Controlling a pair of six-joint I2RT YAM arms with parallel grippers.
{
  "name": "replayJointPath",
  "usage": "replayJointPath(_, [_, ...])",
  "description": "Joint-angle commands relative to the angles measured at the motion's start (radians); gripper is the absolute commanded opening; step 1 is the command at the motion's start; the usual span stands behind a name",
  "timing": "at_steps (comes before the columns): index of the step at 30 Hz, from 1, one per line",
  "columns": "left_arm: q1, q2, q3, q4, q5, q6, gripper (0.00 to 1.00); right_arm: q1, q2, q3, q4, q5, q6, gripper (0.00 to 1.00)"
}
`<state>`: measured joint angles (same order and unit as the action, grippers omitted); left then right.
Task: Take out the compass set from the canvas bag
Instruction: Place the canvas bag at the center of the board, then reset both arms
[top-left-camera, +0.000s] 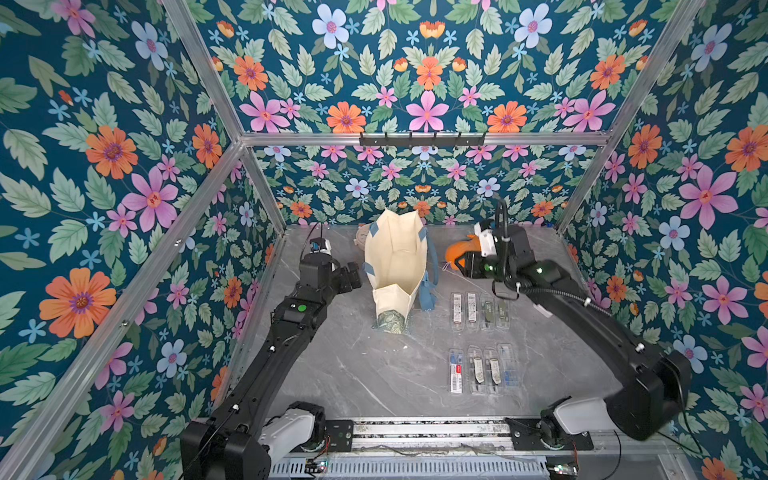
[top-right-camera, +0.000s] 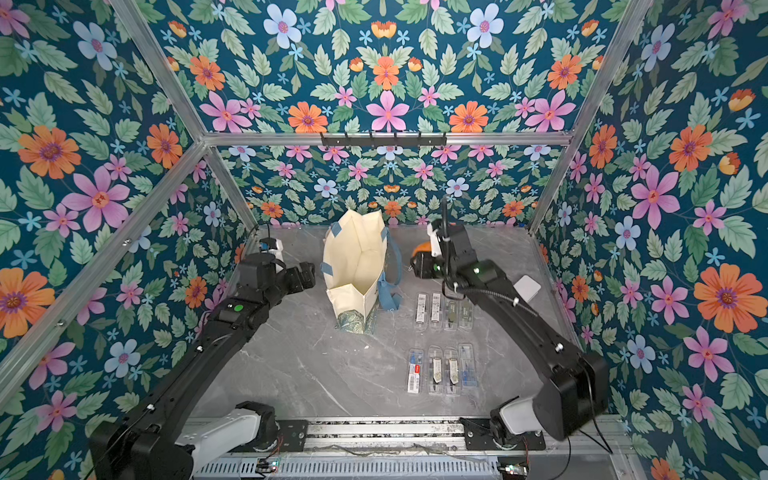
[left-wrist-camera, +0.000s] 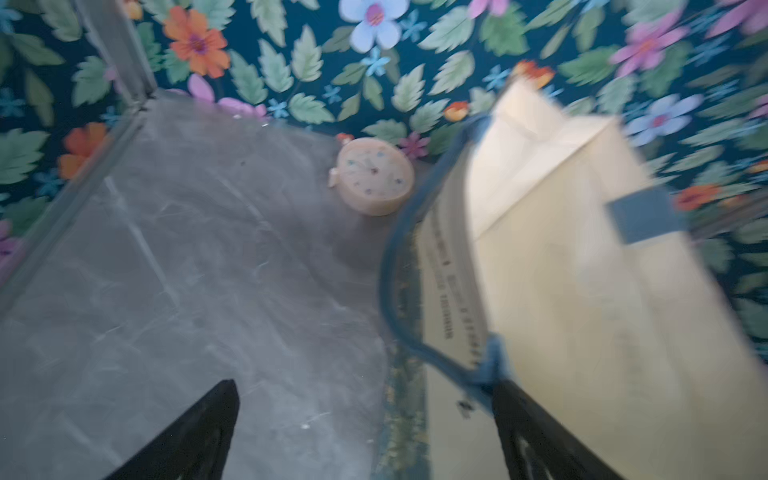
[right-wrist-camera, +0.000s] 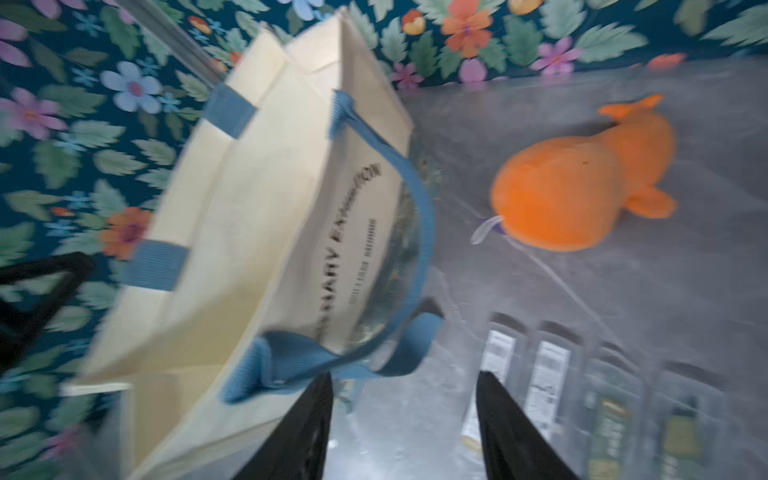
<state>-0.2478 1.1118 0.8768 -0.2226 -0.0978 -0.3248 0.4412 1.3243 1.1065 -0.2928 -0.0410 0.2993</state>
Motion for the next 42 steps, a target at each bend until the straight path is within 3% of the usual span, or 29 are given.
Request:
replayJointPath(1, [0.099, 0.053, -0.069, 0.174, -0.093, 0.073, 0.98, -0.048, -0.101, -0.234, 0.354, 0.232, -0.176, 0.61])
replayJointPath(3, [0.182, 0.119, -0.099, 0.201, -0.031, 0.05, 0.97, -0.08, -0.158, -0.336, 0.362, 0.267, -0.175, 0.64])
replayJointPath(6, [0.213, 0.184, -0.174, 0.264, -0.074, 0.072, 0.97, -0.085, -0.257, -0.514, 0.464, 0.28, -0.259, 0.67])
replayJointPath(10, [0.214, 0.153, -0.394, 0.594, -0.096, 0.193, 0.98, -0.117, -0.322, -0.7, 0.622, 0.283, -0.331, 0.78])
replayJointPath(16, [0.232, 0.258, -0.432, 0.827, -0.013, 0.267, 0.97, -0.239, -0.216, -0.816, 0.886, 0.186, -0.322, 0.79])
replayJointPath(19, [0.235, 0.328, -0.47, 1.042, 0.028, 0.249, 0.98, -0.282, -0.136, -0.852, 1.026, 0.16, -0.338, 0.78])
replayJointPath(21, [0.236, 0.381, -0.501, 1.182, 0.123, 0.323, 0.95, -0.292, -0.095, -0.861, 1.103, 0.176, -0.357, 0.79])
replayJointPath(25, [0.274, 0.421, -0.608, 1.403, 0.125, 0.299, 0.99, -0.32, -0.055, -0.867, 1.167, 0.163, -0.368, 0.81])
replayJointPath(29, [0.28, 0.501, -0.596, 1.485, 0.121, 0.297, 0.99, -0.396, 0.031, -0.895, 1.292, 0.087, -0.314, 0.86])
replayJointPath(32, [0.272, 0.493, -0.576, 1.418, 0.118, 0.309, 0.99, -0.414, 0.161, -0.919, 1.503, 0.062, -0.317, 0.89])
replayJointPath(35, [0.269, 0.491, -0.576, 1.411, 0.115, 0.312, 1.0, -0.441, 0.108, -0.865, 1.315, -0.007, -0.3, 0.99])
replayJointPath(37, [0.268, 0.493, -0.576, 1.418, 0.11, 0.313, 1.0, -0.477, 0.131, -0.826, 1.27, -0.07, -0.281, 0.99])
replayJointPath(42, [0.266, 0.493, -0.576, 1.419, 0.109, 0.313, 1.0, -0.495, 0.124, -0.803, 1.211, -0.075, -0.262, 0.99])
